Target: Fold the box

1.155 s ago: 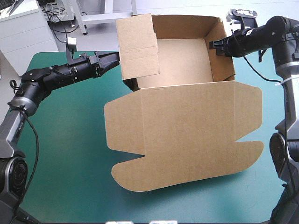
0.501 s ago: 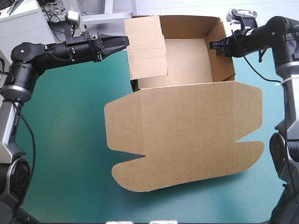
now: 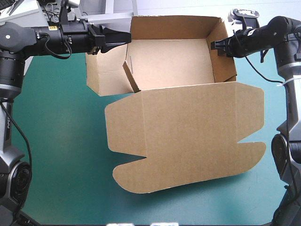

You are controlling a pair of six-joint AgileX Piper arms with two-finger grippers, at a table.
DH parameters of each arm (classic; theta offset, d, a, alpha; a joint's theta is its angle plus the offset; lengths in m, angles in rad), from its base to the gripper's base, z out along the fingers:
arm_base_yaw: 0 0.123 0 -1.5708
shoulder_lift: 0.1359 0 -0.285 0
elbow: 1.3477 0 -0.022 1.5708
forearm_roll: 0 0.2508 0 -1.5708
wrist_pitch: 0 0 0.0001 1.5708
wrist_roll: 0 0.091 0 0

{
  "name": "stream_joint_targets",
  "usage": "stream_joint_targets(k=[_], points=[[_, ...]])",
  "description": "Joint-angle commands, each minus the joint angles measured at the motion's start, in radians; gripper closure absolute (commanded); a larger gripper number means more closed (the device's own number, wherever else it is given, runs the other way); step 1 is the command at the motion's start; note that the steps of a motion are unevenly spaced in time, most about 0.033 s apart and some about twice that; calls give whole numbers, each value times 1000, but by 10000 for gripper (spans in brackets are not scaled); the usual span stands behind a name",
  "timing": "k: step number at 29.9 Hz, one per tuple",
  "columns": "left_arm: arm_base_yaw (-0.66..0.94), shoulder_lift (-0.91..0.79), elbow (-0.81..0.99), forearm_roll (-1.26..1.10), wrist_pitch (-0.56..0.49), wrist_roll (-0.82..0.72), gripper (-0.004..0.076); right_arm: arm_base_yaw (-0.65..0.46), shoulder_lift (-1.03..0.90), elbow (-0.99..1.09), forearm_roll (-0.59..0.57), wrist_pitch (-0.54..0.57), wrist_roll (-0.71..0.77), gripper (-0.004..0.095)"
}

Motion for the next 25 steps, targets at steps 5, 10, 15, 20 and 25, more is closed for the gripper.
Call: stream_joint_targets(k=[5, 10, 15, 20, 25], points=[[-13, -44, -40, 50, -12, -46, 277, -6, -56, -26, 53, -20, 9, 929], [-31, -44, -40, 222, -10, -109, 278, -6, -56, -26, 48, -22, 9, 929], [-107, -44, -94, 334, -9, -124, 277, -6, -56, -26, 44, -26, 9, 929], [-208, -44, -154, 628, 21, -209, 277, -6, -56, -26, 46, -22, 9, 929], [-245, -44, -168, 701, 47, -239, 277, -6, -56, -26, 46, -22, 9, 929]])
